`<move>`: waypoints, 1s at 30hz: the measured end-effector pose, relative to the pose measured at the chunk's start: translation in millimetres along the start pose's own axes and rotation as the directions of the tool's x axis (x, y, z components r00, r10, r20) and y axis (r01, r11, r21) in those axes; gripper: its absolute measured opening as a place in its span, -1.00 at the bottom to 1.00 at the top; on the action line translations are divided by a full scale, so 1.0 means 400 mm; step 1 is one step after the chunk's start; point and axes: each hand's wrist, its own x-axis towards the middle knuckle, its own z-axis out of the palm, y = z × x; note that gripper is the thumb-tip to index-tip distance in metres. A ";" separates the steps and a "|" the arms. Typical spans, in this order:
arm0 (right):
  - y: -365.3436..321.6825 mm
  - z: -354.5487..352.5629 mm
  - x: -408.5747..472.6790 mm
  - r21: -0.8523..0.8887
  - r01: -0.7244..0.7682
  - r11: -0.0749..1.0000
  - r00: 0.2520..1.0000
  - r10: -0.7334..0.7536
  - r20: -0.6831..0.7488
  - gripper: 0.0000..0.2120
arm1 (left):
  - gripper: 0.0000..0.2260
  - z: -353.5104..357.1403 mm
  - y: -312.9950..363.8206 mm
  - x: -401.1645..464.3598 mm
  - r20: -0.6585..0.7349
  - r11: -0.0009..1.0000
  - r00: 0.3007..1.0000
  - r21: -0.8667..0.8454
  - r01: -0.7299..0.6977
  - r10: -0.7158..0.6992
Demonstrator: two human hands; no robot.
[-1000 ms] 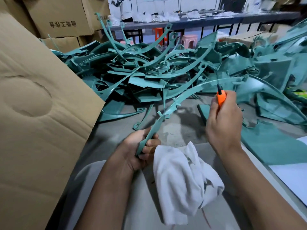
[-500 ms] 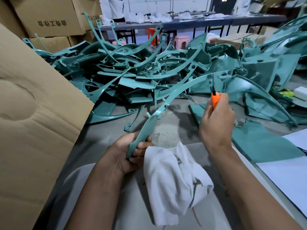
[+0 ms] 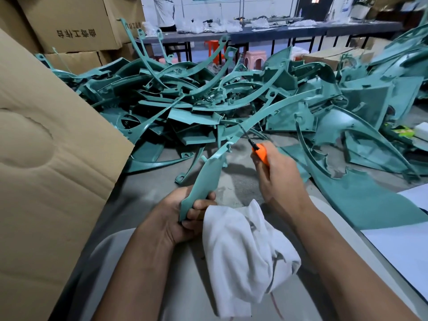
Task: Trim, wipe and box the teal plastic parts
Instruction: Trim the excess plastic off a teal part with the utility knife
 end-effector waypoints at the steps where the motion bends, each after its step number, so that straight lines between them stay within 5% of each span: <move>1: 0.000 -0.003 0.000 0.009 0.016 1.000 1.000 -0.016 0.023 -0.94 | -0.85 0.001 0.000 -0.001 0.000 1.000 1.000 0.002 0.000 0.000; 10: -0.006 -0.029 -0.006 0.123 0.096 0.988 0.977 -0.117 0.180 -0.91 | -0.84 -0.009 0.002 -0.013 0.088 0.997 0.996 -0.066 0.025 -0.019; 13: -0.015 -0.034 -0.009 0.171 0.129 0.977 0.988 -0.141 0.061 -0.88 | -0.83 -0.009 0.004 -0.021 0.159 0.993 0.987 -0.107 0.047 -0.030; 20: -0.001 -0.048 0.005 0.144 -0.045 0.989 0.930 0.094 -0.355 -0.88 | -0.84 0.002 -0.007 -0.015 0.170 0.994 0.985 -0.096 0.052 -0.035; 30: 0.006 -0.036 0.009 0.139 -0.032 0.990 0.967 0.066 -0.247 -0.89 | -0.80 0.004 -0.017 -0.007 0.153 0.996 0.987 -0.073 0.056 -0.044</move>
